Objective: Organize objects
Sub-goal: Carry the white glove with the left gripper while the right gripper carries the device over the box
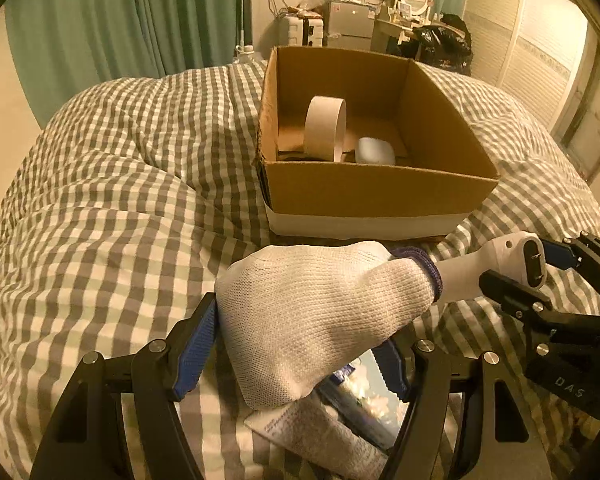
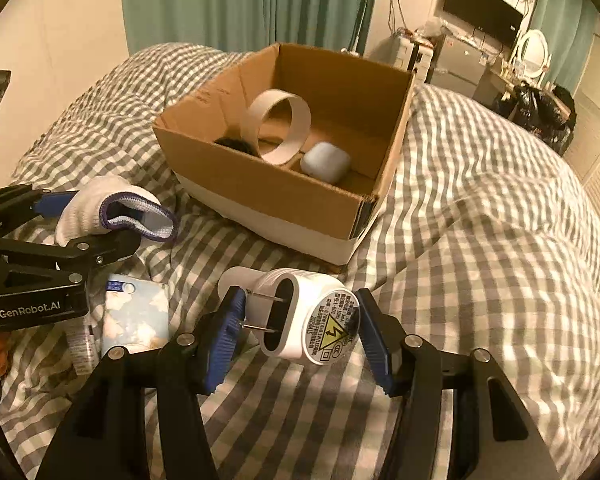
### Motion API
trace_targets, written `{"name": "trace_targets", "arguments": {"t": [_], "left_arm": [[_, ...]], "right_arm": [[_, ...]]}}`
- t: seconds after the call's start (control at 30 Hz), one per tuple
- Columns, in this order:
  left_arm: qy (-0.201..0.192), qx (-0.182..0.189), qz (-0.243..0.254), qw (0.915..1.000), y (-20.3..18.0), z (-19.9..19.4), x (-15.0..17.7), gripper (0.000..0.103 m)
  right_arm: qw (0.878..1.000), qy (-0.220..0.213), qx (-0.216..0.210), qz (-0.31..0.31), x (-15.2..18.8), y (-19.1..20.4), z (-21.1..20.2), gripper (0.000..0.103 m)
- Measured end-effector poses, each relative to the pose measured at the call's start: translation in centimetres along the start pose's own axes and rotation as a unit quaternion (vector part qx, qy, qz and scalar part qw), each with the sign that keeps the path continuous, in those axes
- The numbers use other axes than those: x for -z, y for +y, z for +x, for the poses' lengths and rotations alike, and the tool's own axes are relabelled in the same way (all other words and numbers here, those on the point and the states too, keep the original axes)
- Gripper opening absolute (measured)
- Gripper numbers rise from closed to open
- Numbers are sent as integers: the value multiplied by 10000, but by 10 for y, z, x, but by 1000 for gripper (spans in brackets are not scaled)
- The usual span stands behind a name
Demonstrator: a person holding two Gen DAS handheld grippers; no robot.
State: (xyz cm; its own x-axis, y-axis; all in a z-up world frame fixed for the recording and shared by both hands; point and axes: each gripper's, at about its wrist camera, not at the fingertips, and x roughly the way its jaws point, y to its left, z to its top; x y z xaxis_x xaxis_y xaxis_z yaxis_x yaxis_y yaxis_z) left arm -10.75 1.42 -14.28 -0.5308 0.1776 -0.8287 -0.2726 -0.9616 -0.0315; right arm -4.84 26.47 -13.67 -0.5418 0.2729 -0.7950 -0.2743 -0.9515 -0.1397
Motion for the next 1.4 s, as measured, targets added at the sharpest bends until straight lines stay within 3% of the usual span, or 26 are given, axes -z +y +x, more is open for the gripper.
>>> {"name": "trace_targets", "arguments": {"t": [0.4,0.8,1.13,1.4], "left_arm": [[-458,48,139,9988,-5,-53,-16,73],[-917,-34,298,9953,-8,-78,-84,73],[-888,-39,317,9955,-8,-35,-148,73],[-655,18,731,9952,-27,36,-192,73]], "right_arm": [[9975,-602,252,-285,-20,5,-59,56],[9897,-1164,551,-629,-82,-4,-94,56],[9895,-1215,653,-442,-151,-33,-59,56],[9939,-856,655,-239,-197,-62,24,56]]}}
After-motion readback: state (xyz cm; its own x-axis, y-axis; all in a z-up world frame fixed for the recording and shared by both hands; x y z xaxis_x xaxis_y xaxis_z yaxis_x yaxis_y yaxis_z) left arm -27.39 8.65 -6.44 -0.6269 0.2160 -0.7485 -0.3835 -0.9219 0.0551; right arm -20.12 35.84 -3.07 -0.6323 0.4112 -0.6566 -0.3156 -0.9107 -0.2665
